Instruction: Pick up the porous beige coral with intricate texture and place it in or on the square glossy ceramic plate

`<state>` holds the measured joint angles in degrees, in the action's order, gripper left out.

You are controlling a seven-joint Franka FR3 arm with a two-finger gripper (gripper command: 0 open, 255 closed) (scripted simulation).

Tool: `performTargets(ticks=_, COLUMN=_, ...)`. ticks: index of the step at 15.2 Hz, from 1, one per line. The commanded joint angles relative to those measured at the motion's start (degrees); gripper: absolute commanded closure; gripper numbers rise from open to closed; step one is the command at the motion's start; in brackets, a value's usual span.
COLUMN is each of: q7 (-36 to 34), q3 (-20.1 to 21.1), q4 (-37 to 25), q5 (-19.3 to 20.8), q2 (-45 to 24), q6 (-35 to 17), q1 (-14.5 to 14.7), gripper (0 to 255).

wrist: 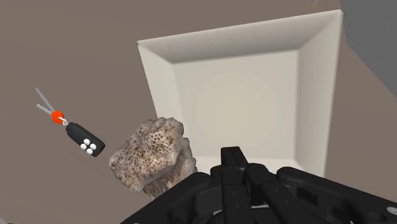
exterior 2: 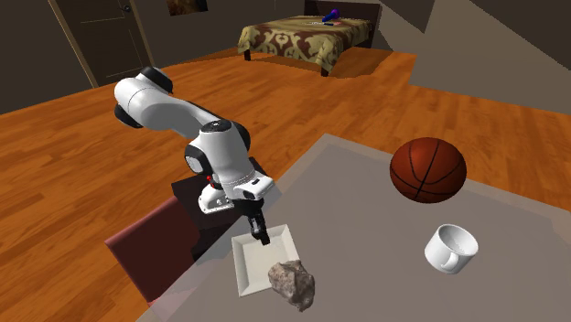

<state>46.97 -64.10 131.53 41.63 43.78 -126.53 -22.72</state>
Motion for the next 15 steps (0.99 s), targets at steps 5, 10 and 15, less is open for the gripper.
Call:
performTargets(ticks=5, q7=-0.6, q3=-12.6, q4=-14.9, q5=-12.7, q2=-3.9, q6=8.0, q1=13.6, gripper=0)
performTargets(ticks=10, q7=-6.0, q3=-31.6, q4=-35.5, q5=-22.4, q2=-0.3, q6=20.1, q1=34.0, gripper=0)
performTargets(ticks=15, q7=-6.8, q3=-32.7, q4=-32.7, q5=-21.3, q2=0.6, q6=16.8, q1=34.7, gripper=0)
